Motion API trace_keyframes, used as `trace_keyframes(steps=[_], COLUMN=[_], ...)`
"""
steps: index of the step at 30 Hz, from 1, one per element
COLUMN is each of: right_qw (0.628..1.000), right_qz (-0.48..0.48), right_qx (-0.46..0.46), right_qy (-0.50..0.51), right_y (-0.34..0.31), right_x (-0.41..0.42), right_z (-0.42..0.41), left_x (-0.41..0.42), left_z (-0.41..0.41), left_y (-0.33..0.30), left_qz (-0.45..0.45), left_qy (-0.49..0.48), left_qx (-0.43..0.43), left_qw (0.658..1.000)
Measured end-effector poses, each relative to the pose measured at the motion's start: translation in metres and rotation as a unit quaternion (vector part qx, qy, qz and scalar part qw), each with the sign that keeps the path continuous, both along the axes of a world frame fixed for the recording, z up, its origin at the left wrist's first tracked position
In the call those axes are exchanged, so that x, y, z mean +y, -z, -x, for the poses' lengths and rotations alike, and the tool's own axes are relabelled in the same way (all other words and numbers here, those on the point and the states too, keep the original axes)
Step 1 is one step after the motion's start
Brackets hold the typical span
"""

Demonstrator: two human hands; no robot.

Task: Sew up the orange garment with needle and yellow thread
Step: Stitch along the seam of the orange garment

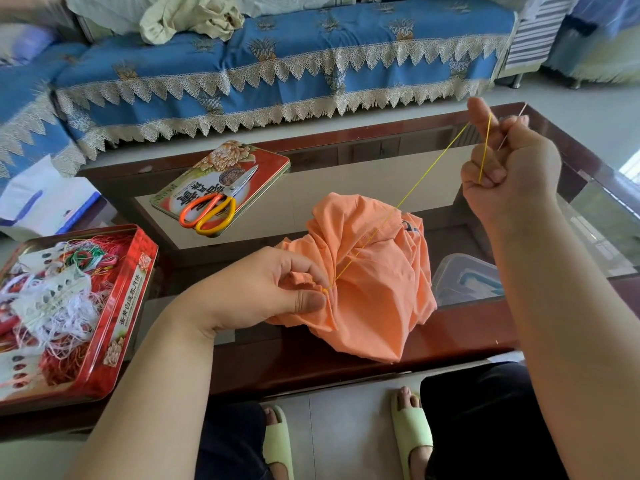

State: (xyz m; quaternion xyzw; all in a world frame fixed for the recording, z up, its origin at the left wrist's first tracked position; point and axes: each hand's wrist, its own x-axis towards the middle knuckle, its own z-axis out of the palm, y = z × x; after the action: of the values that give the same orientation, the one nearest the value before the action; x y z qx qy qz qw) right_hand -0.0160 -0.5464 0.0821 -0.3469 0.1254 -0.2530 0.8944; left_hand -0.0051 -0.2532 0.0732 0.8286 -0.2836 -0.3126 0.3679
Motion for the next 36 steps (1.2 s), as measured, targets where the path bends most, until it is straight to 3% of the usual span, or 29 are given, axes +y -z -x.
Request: trace_keyframes(steps=[22, 29, 33, 36], right_qw=[0.993, 0.982, 0.976, 0.949], right_qz=[0.068, 0.135, 0.169, 0.279], right_qx=[0.056, 0.097, 0.104, 0.122], right_qy=[0.085, 0.089, 0.095, 0.085], right_y=[0.009, 0.017, 0.020, 0.021], right_x=[0.001, -0.002, 0.002, 0.007], right_z=[-0.007, -0.013, -0.014, -0.019], left_x=[-0.002, 0.003, 0.005, 0.004], left_z=[0.004, 0.002, 0.002, 0.002], left_y=[-0.002, -0.005, -0.005, -0.002], left_qz=[0.004, 0.080, 0.075, 0.081], left_qy=[0.036, 0.061, 0.085, 0.075], left_qx=[0.070, 0.109, 0.131, 0.121], left_qw=[0.997, 0.989, 0.985, 0.986])
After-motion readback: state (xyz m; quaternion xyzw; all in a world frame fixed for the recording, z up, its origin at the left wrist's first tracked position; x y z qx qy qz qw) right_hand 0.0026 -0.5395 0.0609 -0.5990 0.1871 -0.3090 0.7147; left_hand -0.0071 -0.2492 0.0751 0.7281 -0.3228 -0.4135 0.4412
